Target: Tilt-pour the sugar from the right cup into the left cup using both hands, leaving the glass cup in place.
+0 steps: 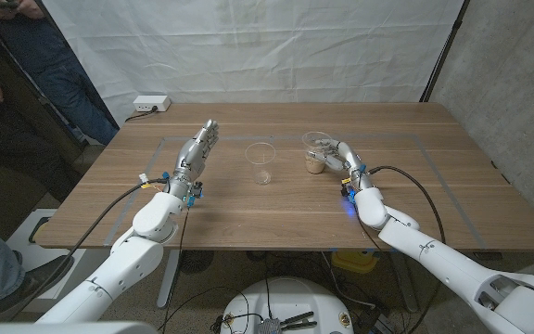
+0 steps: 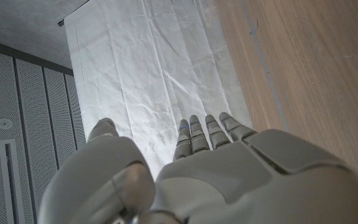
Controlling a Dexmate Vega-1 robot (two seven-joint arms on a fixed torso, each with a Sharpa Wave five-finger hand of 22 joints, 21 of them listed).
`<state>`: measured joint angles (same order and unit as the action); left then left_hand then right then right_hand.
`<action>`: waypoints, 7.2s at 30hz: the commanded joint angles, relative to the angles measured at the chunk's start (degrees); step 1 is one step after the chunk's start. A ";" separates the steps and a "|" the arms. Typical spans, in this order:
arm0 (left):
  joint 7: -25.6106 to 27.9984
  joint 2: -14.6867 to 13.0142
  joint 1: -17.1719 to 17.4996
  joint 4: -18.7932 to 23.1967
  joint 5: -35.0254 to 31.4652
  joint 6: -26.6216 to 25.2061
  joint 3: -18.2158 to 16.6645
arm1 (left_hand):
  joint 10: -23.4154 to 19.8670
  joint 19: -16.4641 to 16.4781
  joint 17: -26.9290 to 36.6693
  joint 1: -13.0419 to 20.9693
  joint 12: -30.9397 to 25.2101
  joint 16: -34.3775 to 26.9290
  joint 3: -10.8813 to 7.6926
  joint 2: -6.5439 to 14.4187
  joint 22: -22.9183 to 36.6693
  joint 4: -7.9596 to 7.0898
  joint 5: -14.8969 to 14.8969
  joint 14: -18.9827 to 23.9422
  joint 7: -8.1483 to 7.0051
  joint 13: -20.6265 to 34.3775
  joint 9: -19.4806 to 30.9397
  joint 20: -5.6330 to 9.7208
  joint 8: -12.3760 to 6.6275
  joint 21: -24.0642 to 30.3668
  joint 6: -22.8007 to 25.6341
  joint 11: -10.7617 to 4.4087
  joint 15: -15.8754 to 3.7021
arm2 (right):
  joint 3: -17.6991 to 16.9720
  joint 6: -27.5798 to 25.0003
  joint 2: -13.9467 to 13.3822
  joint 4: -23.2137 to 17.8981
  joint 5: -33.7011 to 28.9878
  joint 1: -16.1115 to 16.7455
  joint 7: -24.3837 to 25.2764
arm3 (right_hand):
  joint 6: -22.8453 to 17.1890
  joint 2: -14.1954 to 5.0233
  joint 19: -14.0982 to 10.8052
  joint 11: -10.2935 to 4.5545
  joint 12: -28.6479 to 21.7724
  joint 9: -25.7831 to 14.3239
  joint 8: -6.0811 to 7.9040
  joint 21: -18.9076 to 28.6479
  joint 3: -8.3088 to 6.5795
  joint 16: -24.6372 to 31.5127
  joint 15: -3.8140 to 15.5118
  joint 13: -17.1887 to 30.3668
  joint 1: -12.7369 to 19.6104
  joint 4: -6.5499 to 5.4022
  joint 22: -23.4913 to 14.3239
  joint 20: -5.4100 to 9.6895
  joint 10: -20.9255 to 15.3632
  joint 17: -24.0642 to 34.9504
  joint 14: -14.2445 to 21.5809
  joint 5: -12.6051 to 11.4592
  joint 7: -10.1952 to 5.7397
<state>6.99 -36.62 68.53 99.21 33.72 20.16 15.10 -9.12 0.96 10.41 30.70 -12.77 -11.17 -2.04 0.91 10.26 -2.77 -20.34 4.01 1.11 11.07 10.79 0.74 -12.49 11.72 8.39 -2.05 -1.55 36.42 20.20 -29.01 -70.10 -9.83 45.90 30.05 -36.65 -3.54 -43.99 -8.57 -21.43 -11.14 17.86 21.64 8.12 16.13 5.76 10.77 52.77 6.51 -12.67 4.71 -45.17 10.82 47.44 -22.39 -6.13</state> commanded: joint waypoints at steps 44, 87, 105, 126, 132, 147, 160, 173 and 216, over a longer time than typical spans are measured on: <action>13.40 -13.84 4.46 13.32 -28.89 -20.66 1.68 | 6.47 -2.03 0.44 12.53 1.03 0.55 0.97 -6.09 0.24 8.19 0.88 -4.02 1.47 0.87 0.43 -0.71 0.90 -0.66 -8.02 0.88 1.67 | -4.73 -0.12 -3.33 -12.92 -0.15 6.07 -1.47 | 1.95 -1.61 2.34 2.30 2.96 -0.26 -3.23 -0.52 0.73 -2.96 6.61 0.40 0.55 -0.83 -0.24 6.82 2.64 0.70 -3.43 2.66 2.17; 15.79 -7.21 -2.22 8.01 -40.55 -22.52 11.12 | 8.44 -3.86 0.39 13.44 1.35 0.64 1.61 -5.56 0.23 8.18 -0.47 -5.54 0.54 0.77 0.49 -0.08 1.56 -0.72 -10.26 0.36 1.17 | -6.86 0.28 -3.98 -15.08 0.49 9.59 -0.86 | 1.75 -1.97 2.92 2.30 3.62 -0.34 -3.90 -0.76 1.19 -3.19 6.52 0.46 0.02 -1.32 -0.15 6.53 2.48 0.98 -3.40 3.27 2.06; 16.47 -5.28 -3.49 4.74 -39.87 -20.30 12.52 | 8.53 -4.13 0.40 13.58 1.20 0.51 1.77 -5.37 0.22 8.11 -0.76 -5.61 0.60 0.76 0.51 -0.04 1.33 -0.66 -10.09 0.31 1.15 | -6.94 0.60 -3.94 -14.62 0.88 9.47 -1.42 | 1.66 -2.15 2.96 2.40 3.83 -0.36 -4.13 -0.77 1.31 -3.31 6.49 0.49 -0.03 -1.43 -0.13 6.49 2.33 1.04 -3.47 3.48 2.13; 14.08 -3.40 -7.32 0.71 -39.21 -18.97 15.03 | 7.19 -3.74 0.38 13.89 0.52 0.05 2.05 -5.08 0.20 8.05 -1.26 -4.64 0.09 0.74 0.52 0.18 0.52 -0.34 -8.22 -0.12 0.86 | -7.54 0.61 -4.04 -15.15 1.30 10.44 -1.05 | 1.49 -2.40 2.96 2.30 4.09 -0.39 -4.36 -0.76 1.38 -3.39 6.55 0.51 0.04 -1.49 -0.11 6.45 2.16 1.09 -3.41 3.72 2.17; 12.89 -2.58 -7.97 -0.88 -37.36 -17.90 15.51 | 6.88 -3.41 0.37 14.05 0.39 -0.07 2.09 -4.97 0.20 8.06 -1.40 -4.28 0.16 0.73 0.52 0.55 0.45 -0.20 -7.98 -0.11 0.73 | -7.61 1.54 -3.69 -14.45 1.72 10.53 -0.83 | 1.48 -2.43 2.96 2.33 4.15 -0.40 -4.41 -0.75 1.42 -3.38 6.50 0.51 -0.01 -1.53 -0.11 6.44 2.16 1.10 -3.36 3.77 2.18; 12.35 -2.08 -10.41 -2.47 -38.26 -18.37 17.00 | 5.79 -2.93 0.33 14.59 0.00 -0.31 2.18 -4.71 0.17 8.16 -1.77 -3.26 -0.04 0.71 0.52 0.87 0.04 -0.03 -6.72 -0.54 0.51 | -7.83 1.83 -3.32 -13.76 2.02 10.68 -0.43 | 1.41 -2.48 2.95 2.37 4.28 -0.41 -4.53 -0.74 1.51 -3.43 6.49 0.52 -0.03 -1.57 -0.10 6.46 2.05 1.11 -3.34 3.90 2.13; 12.96 -0.67 -12.16 -4.80 -38.91 -15.24 17.86 | 2.92 -1.84 0.26 15.34 -0.87 -0.86 2.48 -4.44 0.13 8.27 -2.27 -0.67 -0.86 0.66 0.50 1.93 -0.75 0.24 -3.85 -1.52 -0.65 | -8.21 2.26 -3.57 -13.78 2.41 11.22 -0.30 | 1.39 -2.57 2.95 2.31 4.45 -0.43 -4.67 -0.74 1.58 -3.47 6.48 0.53 -0.05 -1.62 -0.10 6.35 2.04 1.13 -3.30 4.02 2.09; 13.62 0.06 -12.01 -5.40 -38.84 -13.52 17.79 | -0.29 -0.42 0.21 16.26 -1.60 -1.40 2.62 -3.73 0.10 8.31 -2.72 2.60 -1.84 0.58 0.47 2.67 -1.67 0.55 -0.09 -2.54 -2.05 | -8.32 2.22 -3.59 -14.16 2.57 11.70 -0.46 | 1.25 -2.63 2.94 2.40 4.57 -0.44 -4.74 -0.72 1.64 -3.50 6.52 0.54 -0.02 -1.64 -0.10 6.35 1.93 1.14 -3.26 4.12 2.20; 16.35 1.44 -7.61 -4.81 -34.27 -11.29 14.99 | -13.20 7.55 -0.03 26.35 -3.26 -2.08 -1.33 3.02 0.11 10.49 -1.20 14.18 -3.85 0.39 0.36 3.40 -4.13 1.76 13.32 -4.92 -4.56 | -8.86 -0.27 -6.16 -19.11 0.58 12.73 -1.61 | 1.35 -2.92 3.11 2.36 5.06 -0.48 -5.15 -0.75 1.78 -3.68 5.86 0.57 0.17 -1.66 -0.10 6.26 1.88 1.19 -3.41 4.44 2.11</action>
<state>23.41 -35.91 59.59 95.21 -3.96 6.48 31.23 -21.89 8.10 10.40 56.87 -15.72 -13.24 -3.15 3.80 10.25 7.59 -21.70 17.82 -2.77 11.45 11.06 2.15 -16.39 13.01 21.30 -6.94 -2.44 28.10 21.03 -33.87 -86.09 -7.51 58.13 28.33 -34.92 -5.99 -41.20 -6.05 -16.55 -11.33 12.82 20.97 9.57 12.62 4.71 11.07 52.84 5.06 -12.80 4.20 -42.79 11.85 43.92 -18.16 -3.82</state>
